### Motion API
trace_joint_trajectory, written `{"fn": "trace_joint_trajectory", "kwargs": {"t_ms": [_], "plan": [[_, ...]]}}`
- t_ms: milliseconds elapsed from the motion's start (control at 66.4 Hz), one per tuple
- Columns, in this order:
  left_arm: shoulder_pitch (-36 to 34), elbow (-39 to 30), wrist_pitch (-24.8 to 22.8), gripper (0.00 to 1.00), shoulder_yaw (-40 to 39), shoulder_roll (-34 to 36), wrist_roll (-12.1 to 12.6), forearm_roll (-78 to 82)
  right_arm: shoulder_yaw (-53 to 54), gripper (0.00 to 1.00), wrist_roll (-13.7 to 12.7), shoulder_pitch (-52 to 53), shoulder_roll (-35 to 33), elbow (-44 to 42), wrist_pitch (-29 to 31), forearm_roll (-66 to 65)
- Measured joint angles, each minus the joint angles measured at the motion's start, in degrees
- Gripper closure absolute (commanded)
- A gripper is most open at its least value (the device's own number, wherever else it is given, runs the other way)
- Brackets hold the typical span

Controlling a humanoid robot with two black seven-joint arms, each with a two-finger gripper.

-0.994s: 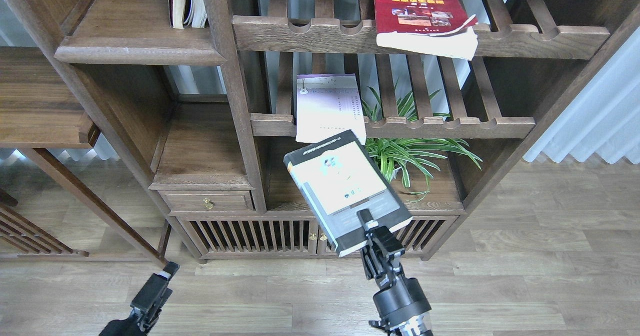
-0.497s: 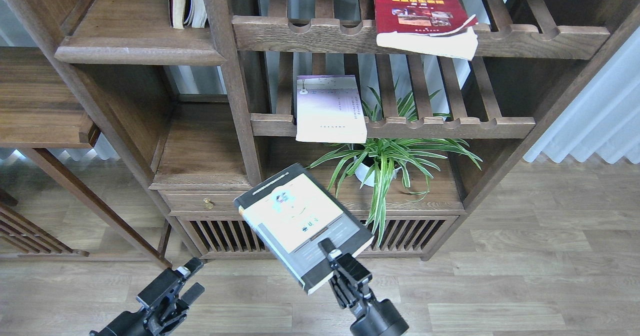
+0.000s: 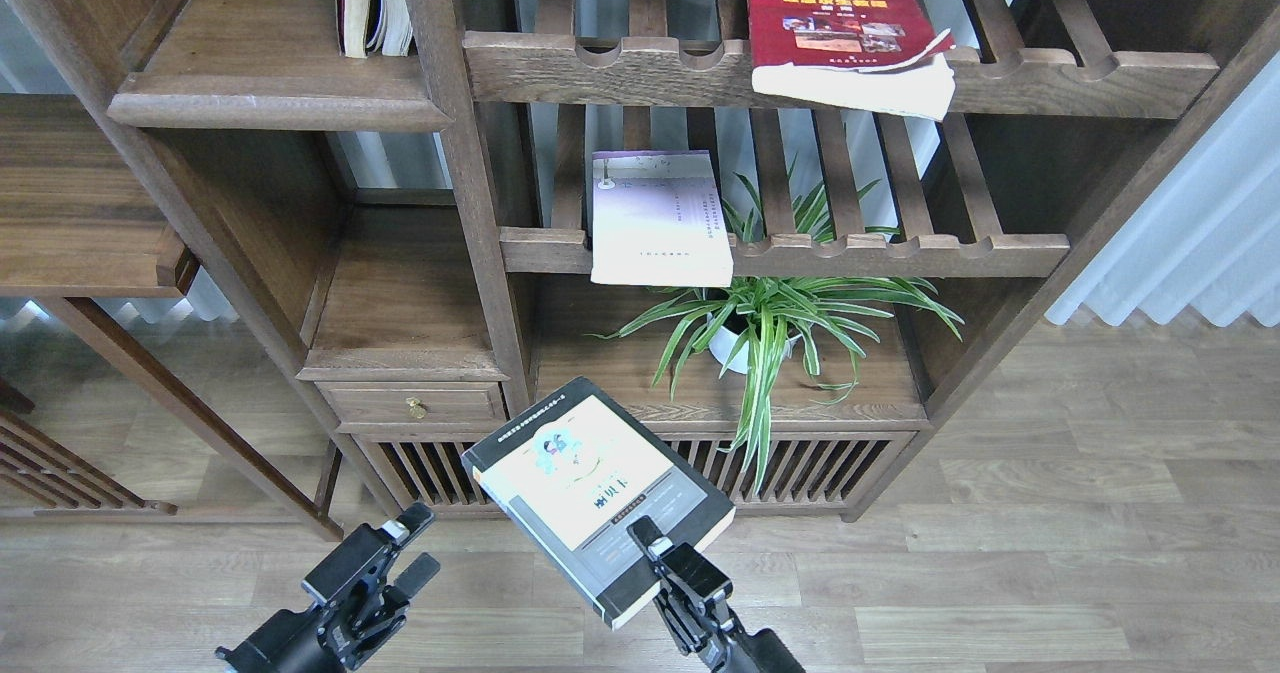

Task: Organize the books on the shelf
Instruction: 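Grasp the green-labelled book's other edge with the left gripper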

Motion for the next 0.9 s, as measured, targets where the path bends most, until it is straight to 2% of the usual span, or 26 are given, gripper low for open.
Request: {"fn": "trace_joint_trajectory", "kwargs": {"t_ms": [903], "plan": [[-4.3, 5.9, 0.0, 0.00, 3.4, -3.9, -0.9, 0.1, -1.2, 0.96, -0.1, -0.5, 0.0, -0.4, 0.0, -3.7]]}}
